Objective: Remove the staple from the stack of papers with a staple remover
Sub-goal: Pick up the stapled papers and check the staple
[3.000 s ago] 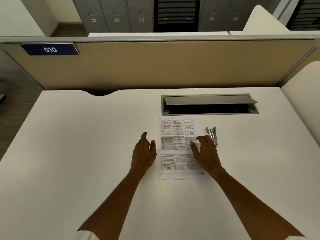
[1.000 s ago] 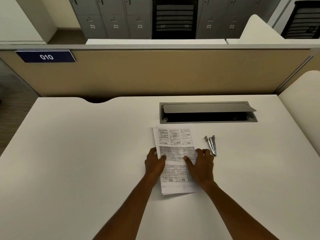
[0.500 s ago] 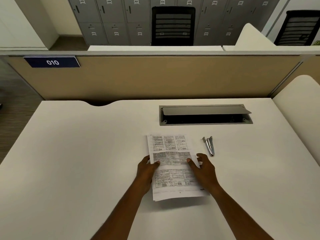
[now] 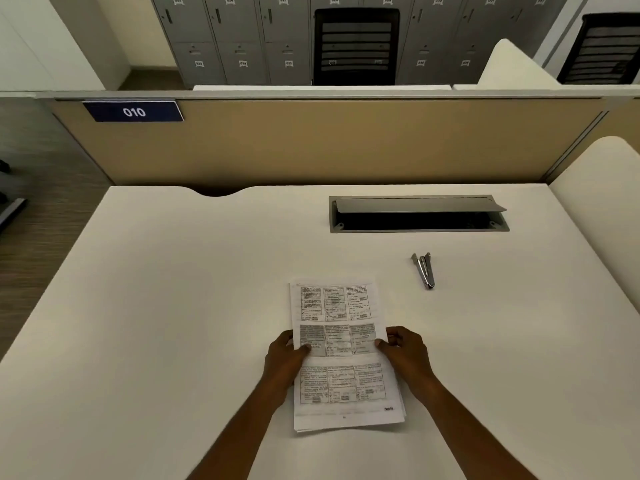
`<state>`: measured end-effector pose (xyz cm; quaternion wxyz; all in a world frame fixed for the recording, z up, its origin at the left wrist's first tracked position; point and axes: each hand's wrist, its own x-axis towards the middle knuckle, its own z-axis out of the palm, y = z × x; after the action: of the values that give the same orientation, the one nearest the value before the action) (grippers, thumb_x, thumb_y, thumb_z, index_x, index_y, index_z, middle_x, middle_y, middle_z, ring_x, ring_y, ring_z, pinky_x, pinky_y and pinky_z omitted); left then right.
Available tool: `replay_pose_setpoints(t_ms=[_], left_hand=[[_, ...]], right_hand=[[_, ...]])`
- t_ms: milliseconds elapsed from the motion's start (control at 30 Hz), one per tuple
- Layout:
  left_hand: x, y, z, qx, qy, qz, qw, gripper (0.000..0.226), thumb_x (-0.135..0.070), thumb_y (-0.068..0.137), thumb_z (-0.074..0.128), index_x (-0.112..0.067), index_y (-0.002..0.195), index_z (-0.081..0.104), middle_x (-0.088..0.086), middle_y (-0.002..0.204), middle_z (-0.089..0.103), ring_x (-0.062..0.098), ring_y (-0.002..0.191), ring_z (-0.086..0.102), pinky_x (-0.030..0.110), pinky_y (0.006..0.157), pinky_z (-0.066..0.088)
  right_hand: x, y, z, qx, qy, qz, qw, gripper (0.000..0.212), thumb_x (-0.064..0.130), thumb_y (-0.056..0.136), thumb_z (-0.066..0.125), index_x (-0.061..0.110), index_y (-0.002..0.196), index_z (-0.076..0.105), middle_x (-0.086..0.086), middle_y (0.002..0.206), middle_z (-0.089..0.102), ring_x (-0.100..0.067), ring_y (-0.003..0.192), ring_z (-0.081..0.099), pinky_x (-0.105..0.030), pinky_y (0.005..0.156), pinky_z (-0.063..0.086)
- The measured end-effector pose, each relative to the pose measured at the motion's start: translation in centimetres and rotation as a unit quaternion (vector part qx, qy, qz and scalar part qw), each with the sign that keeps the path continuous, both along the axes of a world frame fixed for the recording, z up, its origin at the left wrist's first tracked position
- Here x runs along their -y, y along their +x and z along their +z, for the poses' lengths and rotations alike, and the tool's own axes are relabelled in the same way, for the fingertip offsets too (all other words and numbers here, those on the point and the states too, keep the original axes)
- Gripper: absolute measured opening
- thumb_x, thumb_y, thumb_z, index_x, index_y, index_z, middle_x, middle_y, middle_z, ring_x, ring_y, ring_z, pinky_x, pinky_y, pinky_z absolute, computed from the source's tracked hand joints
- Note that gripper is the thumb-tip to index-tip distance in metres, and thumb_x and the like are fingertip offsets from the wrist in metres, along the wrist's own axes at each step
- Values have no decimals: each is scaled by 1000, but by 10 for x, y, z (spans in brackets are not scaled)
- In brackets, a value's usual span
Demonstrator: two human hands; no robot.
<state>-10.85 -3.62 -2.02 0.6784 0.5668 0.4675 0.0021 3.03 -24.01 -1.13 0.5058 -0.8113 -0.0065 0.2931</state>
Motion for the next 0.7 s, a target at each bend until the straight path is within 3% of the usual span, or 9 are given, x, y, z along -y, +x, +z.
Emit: replay_pose_setpoints(t_ms=[200, 333, 400, 533, 600, 700], left_hand=[[4, -3, 7, 10, 49, -30, 998, 27, -16, 96, 69, -42, 100, 64, -4, 114, 73, 18, 96, 74, 47, 86, 63], [-2, -7, 16, 53, 20, -20, 998, 27, -17, 97, 69, -32, 119, 65, 2, 107, 79, 20, 93, 78, 43, 79, 65], [-8, -7, 26, 85, 20, -13, 996, 24, -22, 98, 69, -31, 119, 64, -1, 101, 81, 19, 89, 79, 40, 73, 65], [-21, -1, 58, 139, 52, 5, 989, 22, -33, 97, 69, -31, 119, 65, -4, 96, 81, 17, 87, 79, 43, 73, 65], [-27, 4, 80, 177, 62, 23, 982, 15, -35, 96, 70, -40, 111, 70, -6, 96, 81, 15, 87, 79, 39, 70, 66], [-37, 14, 119, 229, 77, 44, 969, 11, -35, 96, 69, -44, 98, 76, -4, 99, 81, 14, 88, 79, 28, 65, 62]], right_hand=[[-3, -10, 7, 35, -2, 0, 999, 16, 9, 88, 75, 9, 104, 71, -6, 99, 77, -23, 89, 75, -42, 85, 62], [-2, -13, 21, 60, 32, -12, 998, 21, 9, 88, 75, 10, 109, 70, -7, 101, 77, -24, 89, 76, -46, 83, 63], [-1, -13, 32, 63, 68, -22, 995, 21, 8, 89, 75, 11, 109, 71, -6, 103, 78, -24, 90, 76, -47, 83, 63], [0, -13, 59, 64, 138, -35, 988, 21, 8, 88, 75, 14, 108, 71, -3, 103, 79, -20, 90, 77, -34, 75, 64], [-1, -14, 75, 64, 170, -31, 983, 21, 8, 88, 75, 15, 108, 72, -1, 102, 80, -19, 90, 77, -27, 71, 63], [-1, -14, 95, 64, 203, -19, 977, 23, 11, 88, 75, 15, 111, 72, -2, 105, 79, -22, 94, 77, -36, 77, 63]])
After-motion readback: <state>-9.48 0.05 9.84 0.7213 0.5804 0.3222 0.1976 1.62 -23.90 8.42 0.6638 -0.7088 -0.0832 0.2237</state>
